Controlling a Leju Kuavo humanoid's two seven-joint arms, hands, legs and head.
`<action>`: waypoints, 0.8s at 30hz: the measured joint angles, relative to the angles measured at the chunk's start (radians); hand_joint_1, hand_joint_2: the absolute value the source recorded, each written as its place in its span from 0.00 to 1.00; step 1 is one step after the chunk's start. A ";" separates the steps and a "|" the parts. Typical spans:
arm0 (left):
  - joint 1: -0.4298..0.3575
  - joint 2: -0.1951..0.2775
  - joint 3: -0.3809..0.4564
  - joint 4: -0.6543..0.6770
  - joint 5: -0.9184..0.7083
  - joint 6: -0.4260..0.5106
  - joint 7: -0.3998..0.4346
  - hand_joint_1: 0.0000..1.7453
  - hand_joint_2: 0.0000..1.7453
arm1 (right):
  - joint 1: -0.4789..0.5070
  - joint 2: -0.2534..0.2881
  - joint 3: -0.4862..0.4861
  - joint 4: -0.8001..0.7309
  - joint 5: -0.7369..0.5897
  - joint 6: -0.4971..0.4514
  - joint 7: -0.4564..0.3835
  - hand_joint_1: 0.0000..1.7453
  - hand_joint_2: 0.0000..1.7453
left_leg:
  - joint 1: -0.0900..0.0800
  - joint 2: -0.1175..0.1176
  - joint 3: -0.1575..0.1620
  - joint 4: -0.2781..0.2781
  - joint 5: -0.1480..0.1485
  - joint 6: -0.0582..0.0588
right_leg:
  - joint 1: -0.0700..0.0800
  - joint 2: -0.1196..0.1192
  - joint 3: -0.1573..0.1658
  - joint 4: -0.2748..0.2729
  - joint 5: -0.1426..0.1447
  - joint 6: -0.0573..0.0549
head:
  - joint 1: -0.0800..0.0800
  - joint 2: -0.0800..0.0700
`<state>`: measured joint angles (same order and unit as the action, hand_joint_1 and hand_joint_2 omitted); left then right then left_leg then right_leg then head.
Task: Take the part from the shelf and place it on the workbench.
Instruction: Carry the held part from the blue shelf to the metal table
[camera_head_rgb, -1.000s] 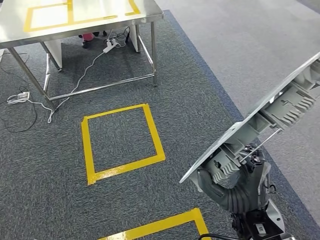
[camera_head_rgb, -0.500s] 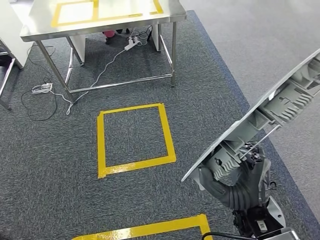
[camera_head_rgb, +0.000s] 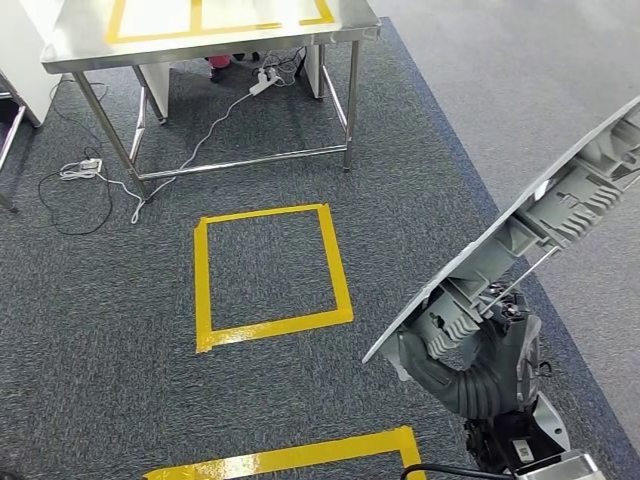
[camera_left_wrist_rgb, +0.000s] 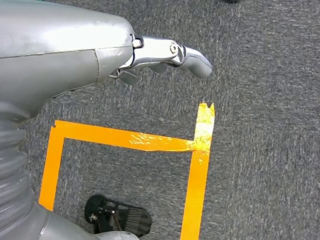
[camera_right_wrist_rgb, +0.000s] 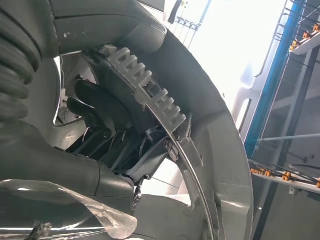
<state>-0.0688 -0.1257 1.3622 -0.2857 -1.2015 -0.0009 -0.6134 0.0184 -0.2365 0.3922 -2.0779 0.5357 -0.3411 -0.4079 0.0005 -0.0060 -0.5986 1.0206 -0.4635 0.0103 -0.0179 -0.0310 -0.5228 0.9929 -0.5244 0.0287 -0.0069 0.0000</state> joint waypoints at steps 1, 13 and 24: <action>0.000 0.000 0.000 0.000 0.000 0.000 0.000 0.00 1.00 | 0.000 0.000 0.000 0.000 0.000 0.000 0.000 1.00 1.00 | 0.000 0.000 0.000 0.000 0.000 0.000 | 0.000 0.000 0.000 0.000 0.000 0.001 | 0.000 0.000; 0.001 -0.001 0.000 0.000 0.011 -0.012 0.007 0.00 1.00 | 0.002 0.000 -0.004 0.000 -0.005 -0.004 -0.003 1.00 1.00 | 0.001 0.000 0.001 -0.001 0.000 0.000 | 0.002 0.000 0.000 0.000 -0.001 0.002 | 0.000 0.000; 0.002 -0.003 0.000 0.000 0.015 -0.015 0.008 0.00 1.00 | 0.003 0.000 -0.004 0.000 -0.002 -0.005 -0.007 1.00 1.00 | 0.001 0.000 0.001 -0.001 0.000 0.001 | 0.002 0.000 0.000 0.000 -0.001 0.002 | 0.000 0.000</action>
<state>-0.0670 -0.1286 1.3622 -0.2857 -1.1861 -0.0157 -0.6058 0.0218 -0.2362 0.3882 -2.0779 0.5333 -0.3461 -0.4147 0.0015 -0.0059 -0.5975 1.0199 -0.4630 0.0108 -0.0160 -0.0310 -0.5225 0.9931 -0.5250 0.0304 -0.0069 0.0000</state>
